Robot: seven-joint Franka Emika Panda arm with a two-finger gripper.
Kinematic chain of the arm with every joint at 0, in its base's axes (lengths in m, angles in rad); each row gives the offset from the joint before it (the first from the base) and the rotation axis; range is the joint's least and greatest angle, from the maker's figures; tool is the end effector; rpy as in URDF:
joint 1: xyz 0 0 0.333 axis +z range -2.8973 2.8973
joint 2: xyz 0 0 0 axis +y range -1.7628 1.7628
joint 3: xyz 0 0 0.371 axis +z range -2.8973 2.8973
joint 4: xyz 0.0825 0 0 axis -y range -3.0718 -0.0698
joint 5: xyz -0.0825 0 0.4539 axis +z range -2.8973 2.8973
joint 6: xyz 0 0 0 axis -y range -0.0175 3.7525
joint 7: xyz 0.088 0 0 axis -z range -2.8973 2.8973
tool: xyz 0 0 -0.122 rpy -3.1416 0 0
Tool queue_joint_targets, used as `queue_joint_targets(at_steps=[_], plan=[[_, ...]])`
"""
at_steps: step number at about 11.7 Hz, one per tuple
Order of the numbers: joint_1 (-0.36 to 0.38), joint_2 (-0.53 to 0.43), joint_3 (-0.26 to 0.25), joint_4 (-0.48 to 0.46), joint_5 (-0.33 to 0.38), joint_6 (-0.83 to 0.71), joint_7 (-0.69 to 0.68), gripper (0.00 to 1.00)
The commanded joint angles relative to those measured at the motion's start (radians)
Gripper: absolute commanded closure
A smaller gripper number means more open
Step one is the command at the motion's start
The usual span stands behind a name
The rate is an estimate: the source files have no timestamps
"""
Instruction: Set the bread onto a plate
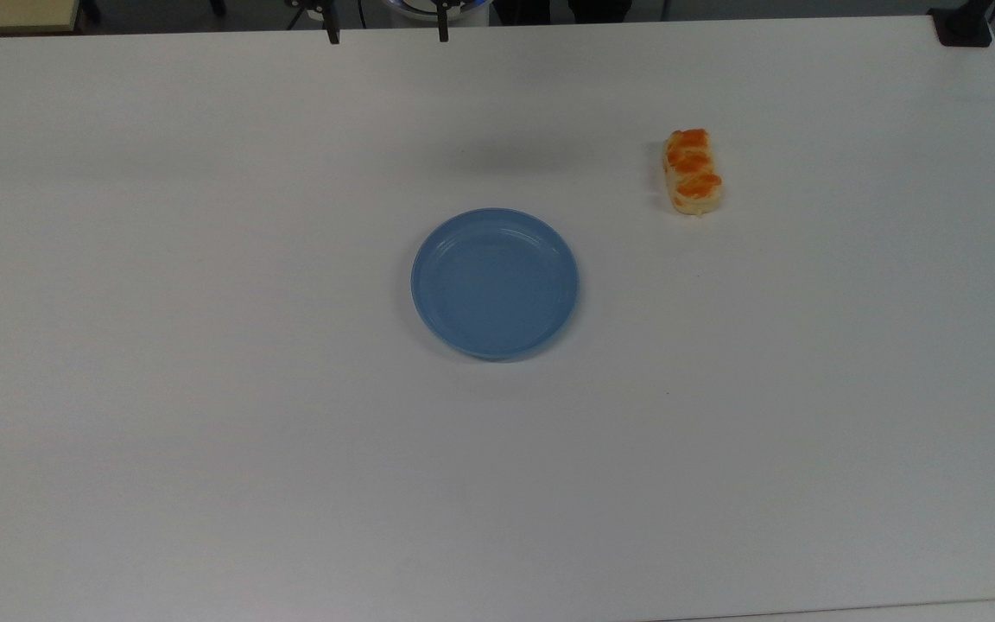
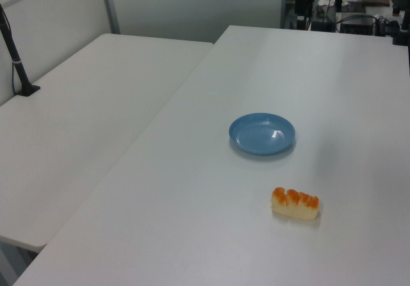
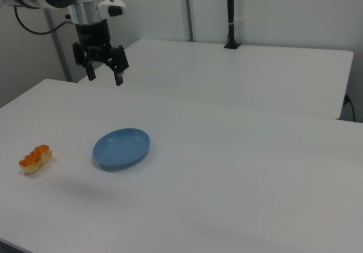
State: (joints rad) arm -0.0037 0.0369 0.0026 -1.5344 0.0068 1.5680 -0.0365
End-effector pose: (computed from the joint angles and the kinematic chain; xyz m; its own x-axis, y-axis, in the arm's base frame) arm 0.6377 0.0001 0.6607 0.9994 0.0354 -0.0030 0.0354 -0.9993 -0.0070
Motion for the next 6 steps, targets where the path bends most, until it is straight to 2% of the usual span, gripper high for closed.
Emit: queue_joint_targets(at_steps=[1,6], plan=[[-0.013,-0.042,0.008,-0.044,0.021,-0.011,-0.013,0.0],[-0.013,-0.071,0.022,-0.093,0.021,0.004,-0.019,0.0]])
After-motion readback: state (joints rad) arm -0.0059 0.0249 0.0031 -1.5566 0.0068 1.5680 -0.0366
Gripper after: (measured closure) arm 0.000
